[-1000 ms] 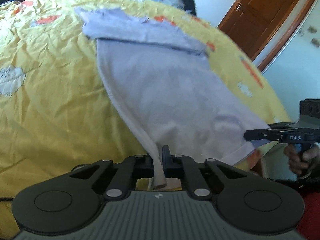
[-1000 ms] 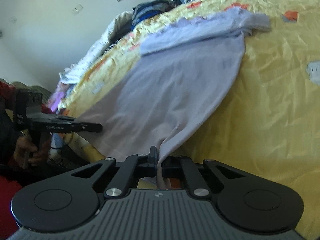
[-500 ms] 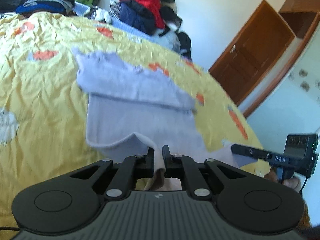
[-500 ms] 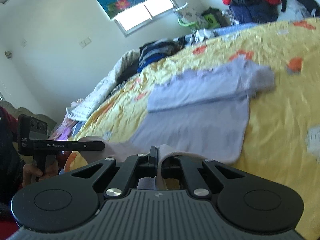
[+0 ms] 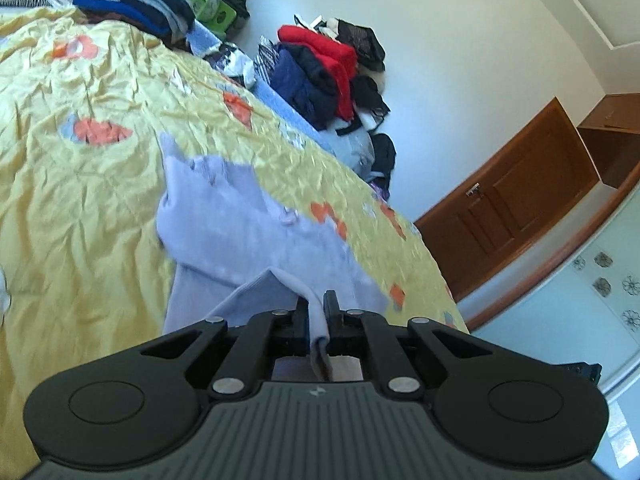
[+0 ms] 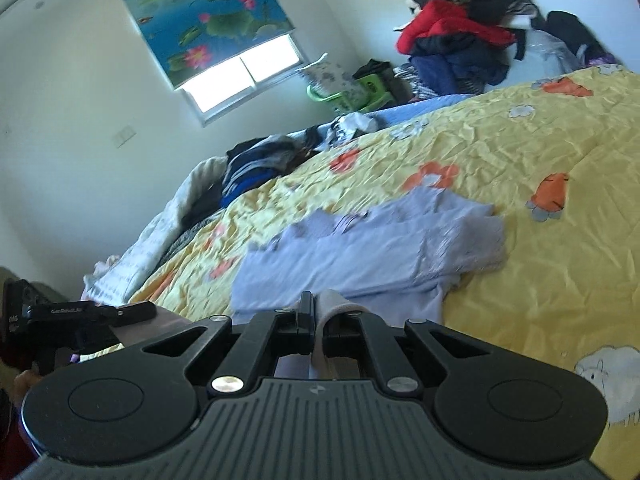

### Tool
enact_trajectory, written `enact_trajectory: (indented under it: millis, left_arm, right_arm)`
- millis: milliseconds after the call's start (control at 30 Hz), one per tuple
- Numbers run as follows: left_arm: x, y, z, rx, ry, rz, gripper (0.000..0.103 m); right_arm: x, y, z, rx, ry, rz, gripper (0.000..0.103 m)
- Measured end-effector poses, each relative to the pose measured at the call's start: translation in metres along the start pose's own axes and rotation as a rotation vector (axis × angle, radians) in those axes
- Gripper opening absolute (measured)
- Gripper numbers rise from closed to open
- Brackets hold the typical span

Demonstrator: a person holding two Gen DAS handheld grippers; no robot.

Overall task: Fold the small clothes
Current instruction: 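Lift the hem with both grippers and fold it over toward the collar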

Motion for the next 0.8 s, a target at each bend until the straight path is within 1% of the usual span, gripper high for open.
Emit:
enact_trajectory:
  millis: [233, 367, 500, 700, 800]
  left_arm:
    - [-0.007, 0.021, 0.023, -0.022, 0.056, 0.047, 0.006]
    - [-0.006, 0.032, 0.033, -0.034, 0.075, 0.04, 0.006]
    - [-0.001, 0.049, 0.046, -0.045, 0.095, 0.023, 0.006]
    - [0.0, 0.073, 0.067, -0.071, 0.133, 0.043, 0.006]
    - [0.004, 0.08, 0.08, -0.081, 0.16, 0.058, 0.006]
  right_arm:
    - [-0.012, 0.018, 0.023, -0.037, -0.014, 0.063, 0.007]
    - [-0.019, 0.029, 0.034, -0.064, -0.029, 0.091, 0.007]
    - [-0.029, 0.039, 0.045, -0.083, -0.038, 0.133, 0.007]
    - [-0.046, 0.057, 0.065, -0.108, -0.048, 0.201, 0.007]
    - [-0.052, 0.063, 0.078, -0.108, -0.053, 0.217, 0.007]
Point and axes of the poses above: each gripper's, at about its wrist camera, not at the fingertips, and z roughly the way its jaws point, x to its left, y to its top, the point moved 8 cm from there along z, roughly the way its jaws point, and after that the axes turned 6 degrees about -y, right-handed, at the moved point
